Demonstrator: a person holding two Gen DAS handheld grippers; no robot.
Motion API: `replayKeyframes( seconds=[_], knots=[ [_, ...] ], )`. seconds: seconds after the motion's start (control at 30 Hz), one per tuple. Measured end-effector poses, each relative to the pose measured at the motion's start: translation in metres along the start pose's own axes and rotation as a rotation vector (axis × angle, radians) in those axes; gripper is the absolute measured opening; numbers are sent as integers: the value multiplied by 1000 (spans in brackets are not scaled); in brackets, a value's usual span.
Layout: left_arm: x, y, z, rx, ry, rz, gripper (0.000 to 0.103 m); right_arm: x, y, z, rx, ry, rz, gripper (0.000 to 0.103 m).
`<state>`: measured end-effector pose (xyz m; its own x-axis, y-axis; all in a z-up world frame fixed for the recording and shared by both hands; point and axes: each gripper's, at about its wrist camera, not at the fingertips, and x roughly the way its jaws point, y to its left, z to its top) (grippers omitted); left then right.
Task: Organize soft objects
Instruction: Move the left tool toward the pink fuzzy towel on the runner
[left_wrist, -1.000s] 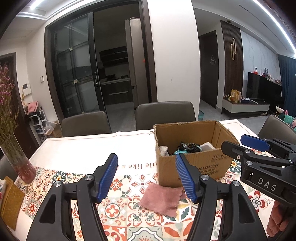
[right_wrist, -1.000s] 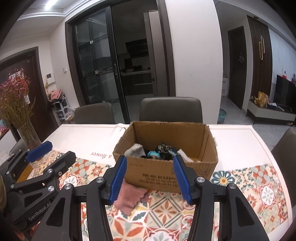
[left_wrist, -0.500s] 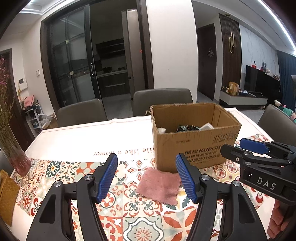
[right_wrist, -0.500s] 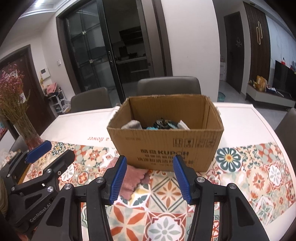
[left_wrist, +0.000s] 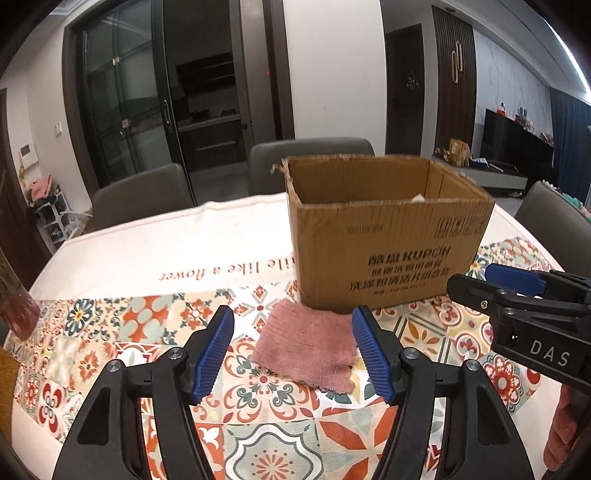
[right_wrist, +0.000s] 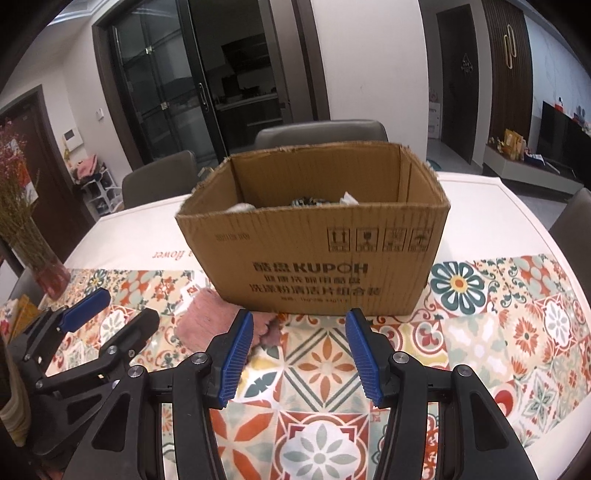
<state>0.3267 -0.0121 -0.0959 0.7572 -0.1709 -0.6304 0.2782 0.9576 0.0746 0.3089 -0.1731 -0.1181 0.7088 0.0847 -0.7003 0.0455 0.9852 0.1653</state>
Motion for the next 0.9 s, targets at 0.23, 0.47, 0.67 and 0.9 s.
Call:
replayKeyframes(
  seconds=[0.23,0.47,0.67,0.9],
  knots=[
    [30,-3,-14,5,58,-23,71,22,-3,-9,13,45,-10,53],
    [58,-7,-21,19,91,-46,77,41,-8,-13,19,82,-25,53],
    [80,-8,-24,13,119,-49,78,57,-11,-16,32,106,-31,53],
    [105,-9,-31,17,150,-61,78,75,-10,-20,32,129,-40,53]
  ],
)
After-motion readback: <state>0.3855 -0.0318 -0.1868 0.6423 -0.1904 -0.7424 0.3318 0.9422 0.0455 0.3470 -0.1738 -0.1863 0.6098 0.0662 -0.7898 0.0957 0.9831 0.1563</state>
